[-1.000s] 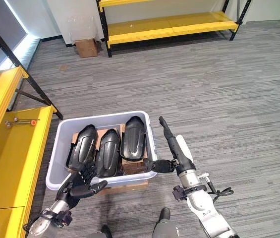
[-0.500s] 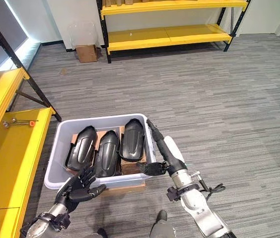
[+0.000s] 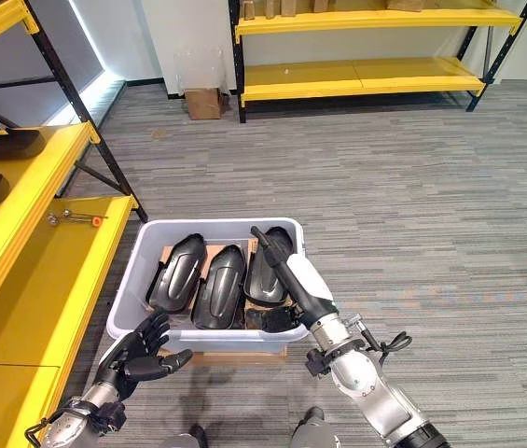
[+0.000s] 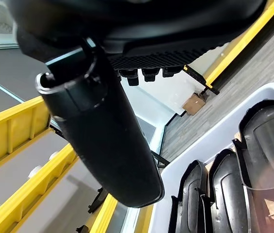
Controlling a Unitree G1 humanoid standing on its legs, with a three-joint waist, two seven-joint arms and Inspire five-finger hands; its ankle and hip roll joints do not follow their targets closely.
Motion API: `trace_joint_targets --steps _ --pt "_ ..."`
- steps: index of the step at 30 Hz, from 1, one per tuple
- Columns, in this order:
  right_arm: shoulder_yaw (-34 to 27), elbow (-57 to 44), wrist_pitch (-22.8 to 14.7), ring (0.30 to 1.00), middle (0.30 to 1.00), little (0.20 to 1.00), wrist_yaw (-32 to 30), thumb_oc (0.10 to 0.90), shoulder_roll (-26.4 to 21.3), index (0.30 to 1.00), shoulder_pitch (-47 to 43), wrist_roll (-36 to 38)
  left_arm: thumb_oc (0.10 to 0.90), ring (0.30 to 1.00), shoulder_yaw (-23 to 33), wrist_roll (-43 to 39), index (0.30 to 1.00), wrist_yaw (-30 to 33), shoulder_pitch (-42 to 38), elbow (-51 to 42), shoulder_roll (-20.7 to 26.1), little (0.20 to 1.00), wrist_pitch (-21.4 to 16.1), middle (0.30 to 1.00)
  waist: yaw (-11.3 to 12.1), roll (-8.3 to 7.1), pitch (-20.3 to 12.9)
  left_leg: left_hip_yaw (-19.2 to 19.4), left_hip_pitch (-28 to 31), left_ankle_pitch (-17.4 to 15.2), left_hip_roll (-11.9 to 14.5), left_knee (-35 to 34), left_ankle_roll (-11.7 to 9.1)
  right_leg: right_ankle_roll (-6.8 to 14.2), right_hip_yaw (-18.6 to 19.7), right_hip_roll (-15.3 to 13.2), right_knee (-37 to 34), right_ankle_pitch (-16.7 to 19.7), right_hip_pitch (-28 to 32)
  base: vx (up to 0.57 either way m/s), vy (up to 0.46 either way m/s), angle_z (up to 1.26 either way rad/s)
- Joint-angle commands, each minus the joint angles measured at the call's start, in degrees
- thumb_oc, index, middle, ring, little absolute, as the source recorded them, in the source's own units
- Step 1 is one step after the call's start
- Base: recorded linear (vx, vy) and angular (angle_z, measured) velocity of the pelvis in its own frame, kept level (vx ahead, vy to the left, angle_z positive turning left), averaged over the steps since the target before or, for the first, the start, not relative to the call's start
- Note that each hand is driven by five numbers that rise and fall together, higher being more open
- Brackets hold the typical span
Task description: Move parts from the plastic box to the shelf.
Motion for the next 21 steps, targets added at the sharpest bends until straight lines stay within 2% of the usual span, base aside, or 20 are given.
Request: trace_joint_targets --steps 1,6,7,9,10,12,15,20,21 --pt "-0.1 -5.3 -3.7 1.000 1.000 1.000 -1.9 0.900 0.8 1.000 -6.6 1.0 0.900 1.000 -0.4 -0.7 1.000 -0.2 -4.7 -6.5 2.3 1.000 -4.0 1.000 0.3 -0.50 -1.6 6.1 0.4 -5.5 -1.3 3.1 4.6 0.7 -1.9 1.9 -4.5 -3.4 3.7 0.02 -0.016 -0.11" --pt "-0.2 -5.0 -4.0 1.000 1.000 1.000 -1.8 0.900 0.5 1.000 -6.4 1.2 0.900 1.000 -1.2 -0.8 1.000 0.1 -4.6 -6.8 2.4 1.000 -4.0 1.000 0.0 -0.39 -1.7 6.7 0.4 -4.8 -0.7 2.8 4.1 0.3 -1.7 2.4 -5.1 -3.8 4.2 0.02 -0.002 -0.08" --pt "-0.1 -4.8 -4.1 1.000 1.000 1.000 -1.9 0.900 0.4 1.000 -6.4 1.3 0.900 1.000 -1.3 -0.8 1.000 -0.1 -4.4 -6.7 2.4 1.000 -4.1 1.000 -0.1 -0.37 -1.8 6.1 0.8 -5.6 -0.8 2.8 3.7 0.9 -1.2 2.4 -4.9 -4.7 4.7 0.00 0.000 0.00" --pt "0.0 -4.7 -4.4 1.000 1.000 1.000 -1.8 0.900 0.5 1.000 -6.3 1.2 0.900 1.000 -1.3 -0.7 1.000 0.3 -4.2 -6.8 2.5 1.000 -4.2 1.000 -0.1 -0.40 -1.7 7.0 0.5 -4.6 -0.5 2.6 3.9 0.3 -1.7 2.6 -5.7 -3.9 4.7 0.00 0.000 0.00" --pt "0.0 -4.7 -4.4 1.000 1.000 1.000 -1.7 0.900 0.5 1.000 -6.3 1.2 0.900 1.000 -1.3 -0.8 1.000 0.3 -4.1 -6.8 2.5 1.000 -4.3 1.000 -0.1 -0.38 -1.8 6.3 0.9 -5.5 -0.6 2.7 3.5 0.9 -1.1 2.6 -5.3 -4.8 5.1 0.06 0.012 -0.01" --pt "-0.1 -4.7 -4.3 1.000 1.000 1.000 -1.6 0.900 0.6 1.000 -6.3 1.1 0.900 1.000 -1.2 -0.6 1.000 0.4 -4.0 -6.9 2.6 1.000 -4.6 1.000 0.0 -0.40 -1.7 7.0 0.4 -4.6 -0.5 2.7 3.9 0.2 -1.6 2.8 -5.6 -4.1 4.8 0.00 0.000 0.00" --pt "-0.1 -4.4 -4.4 1.000 1.000 1.000 -2.1 0.900 0.6 1.000 -6.3 1.1 0.900 1.000 -1.0 0.0 1.000 0.6 -3.9 -7.1 3.0 1.000 -5.0 1.000 0.1 -0.31 -1.6 6.2 0.6 -5.7 -0.7 3.1 3.7 0.9 -1.1 2.6 -4.6 -5.4 5.2 0.01 -0.029 0.01" --pt "0.0 -4.1 -4.3 1.000 1.000 1.000 -2.4 0.900 0.7 1.000 -6.4 0.8 0.900 1.000 -0.1 1.3 1.000 2.9 -4.1 -7.8 3.7 1.000 -4.5 1.000 0.5 -0.04 -1.6 5.7 0.0 -6.4 -1.1 4.5 4.2 0.6 -1.1 2.6 -2.9 -6.6 5.0 -0.02 -0.087 0.01" --pt "0.0 -4.0 -4.5 1.000 1.000 1.000 -2.4 0.900 0.8 1.000 -6.5 1.3 0.900 1.000 0.2 2.3 1.000 3.4 -4.2 -8.0 4.0 1.000 -4.3 1.000 0.6 -0.04 -1.5 6.5 -0.5 -5.9 -1.0 4.8 4.8 0.0 -1.6 2.7 -3.1 -5.9 4.6 -0.01 -0.126 0.02"
